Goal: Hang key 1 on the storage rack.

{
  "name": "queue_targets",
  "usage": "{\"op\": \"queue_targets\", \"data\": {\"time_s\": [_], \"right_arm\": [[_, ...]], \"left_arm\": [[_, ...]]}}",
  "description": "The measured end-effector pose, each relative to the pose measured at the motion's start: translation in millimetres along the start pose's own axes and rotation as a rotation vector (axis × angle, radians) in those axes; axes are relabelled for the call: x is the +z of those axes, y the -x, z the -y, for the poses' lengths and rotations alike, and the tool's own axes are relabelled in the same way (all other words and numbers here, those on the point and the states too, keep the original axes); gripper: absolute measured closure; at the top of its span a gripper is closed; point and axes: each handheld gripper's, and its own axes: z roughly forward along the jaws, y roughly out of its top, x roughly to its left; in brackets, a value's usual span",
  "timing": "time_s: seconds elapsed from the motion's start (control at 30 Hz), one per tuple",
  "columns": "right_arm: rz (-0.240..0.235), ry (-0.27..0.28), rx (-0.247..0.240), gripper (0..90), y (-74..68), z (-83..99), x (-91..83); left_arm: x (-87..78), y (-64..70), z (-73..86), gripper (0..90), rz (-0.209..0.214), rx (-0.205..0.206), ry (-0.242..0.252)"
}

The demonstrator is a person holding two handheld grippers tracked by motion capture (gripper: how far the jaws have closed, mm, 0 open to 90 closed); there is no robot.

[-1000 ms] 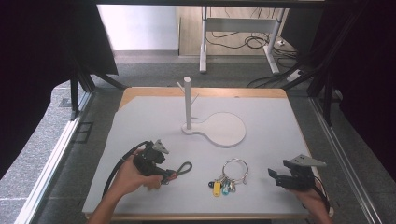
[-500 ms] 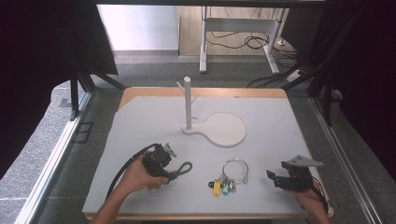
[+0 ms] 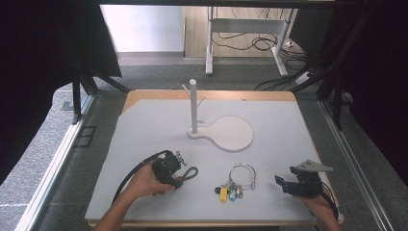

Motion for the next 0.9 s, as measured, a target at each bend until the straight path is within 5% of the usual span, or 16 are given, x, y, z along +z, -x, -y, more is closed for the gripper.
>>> {"op": "queue_targets", "data": {"time_s": [0.33, 0.63, 0.9], "right_arm": [[0.007, -0.009, 0.008, 26.1, 1.5, 0.7, 2.1], [0.011, -0.008, 0.011, 26.3, 2.0, 0.8, 1.7], [0.011, -0.018, 0.010, 26.4, 1.5, 1.5, 4.0]], "left_arm": [[4.1, 8.4, -9.8, 58.3, -0.031, 0.094, -0.068], [4.8, 3.3, -12.0, 66.2, 0.028, 0.081, -0.085], [4.5, 3.6, -12.1, 66.8, 0.021, 0.076, -0.074]]}}
